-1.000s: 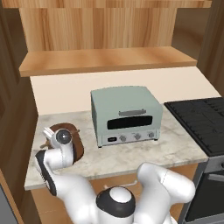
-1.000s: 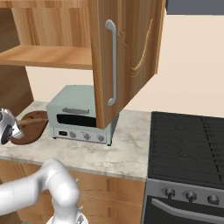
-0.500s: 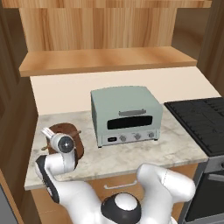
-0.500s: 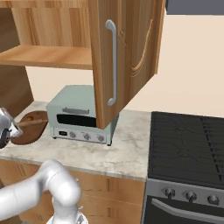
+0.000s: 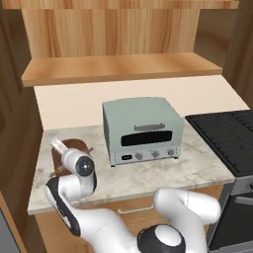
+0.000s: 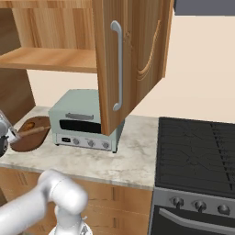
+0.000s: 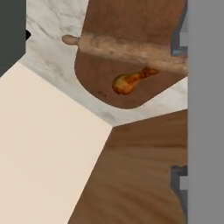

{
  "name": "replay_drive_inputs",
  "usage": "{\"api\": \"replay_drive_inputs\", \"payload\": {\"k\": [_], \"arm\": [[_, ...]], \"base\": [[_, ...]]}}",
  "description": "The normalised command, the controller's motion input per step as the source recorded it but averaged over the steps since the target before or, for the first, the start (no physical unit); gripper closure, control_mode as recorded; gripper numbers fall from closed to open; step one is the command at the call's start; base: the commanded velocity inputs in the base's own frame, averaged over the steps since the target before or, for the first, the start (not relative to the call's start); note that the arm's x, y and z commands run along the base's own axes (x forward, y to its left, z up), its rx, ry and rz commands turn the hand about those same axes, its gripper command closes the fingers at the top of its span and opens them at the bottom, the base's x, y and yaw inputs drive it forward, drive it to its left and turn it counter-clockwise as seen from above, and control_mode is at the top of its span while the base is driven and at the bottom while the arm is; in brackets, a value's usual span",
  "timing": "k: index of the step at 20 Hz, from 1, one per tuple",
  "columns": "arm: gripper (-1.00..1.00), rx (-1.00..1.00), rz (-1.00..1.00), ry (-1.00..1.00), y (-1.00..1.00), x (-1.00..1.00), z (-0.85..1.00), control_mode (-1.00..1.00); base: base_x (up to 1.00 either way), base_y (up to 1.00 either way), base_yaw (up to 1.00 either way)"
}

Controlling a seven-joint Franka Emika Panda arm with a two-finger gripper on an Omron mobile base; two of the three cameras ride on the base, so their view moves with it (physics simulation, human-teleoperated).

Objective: Open the cabinet, retrieve the rolling pin, and place it next to the meat on the cutting board to prepare for tenderizing.

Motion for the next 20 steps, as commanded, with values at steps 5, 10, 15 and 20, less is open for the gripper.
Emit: {"api": "replay_drive_inputs", "payload": {"k": [5,10,15,20], "arm": [[-1.0,0.09,0.0,-0.01,-0.27,-0.11,0.8,-1.0],[-1.0,0.18,0.0,0.01,-0.1,-0.46,0.7,-1.0],[-1.0,0.25,-0.01,0.03,0.0,-0.85,0.49,-1.0],[-1.0,0.18,-0.08,0.0,-0.14,-0.97,0.56,-1.0]], "base": [[0.0,0.0,0.0],[0.0,0.0,0.0],[0.0,0.0,0.0],[0.0,0.0,0.0]]}}
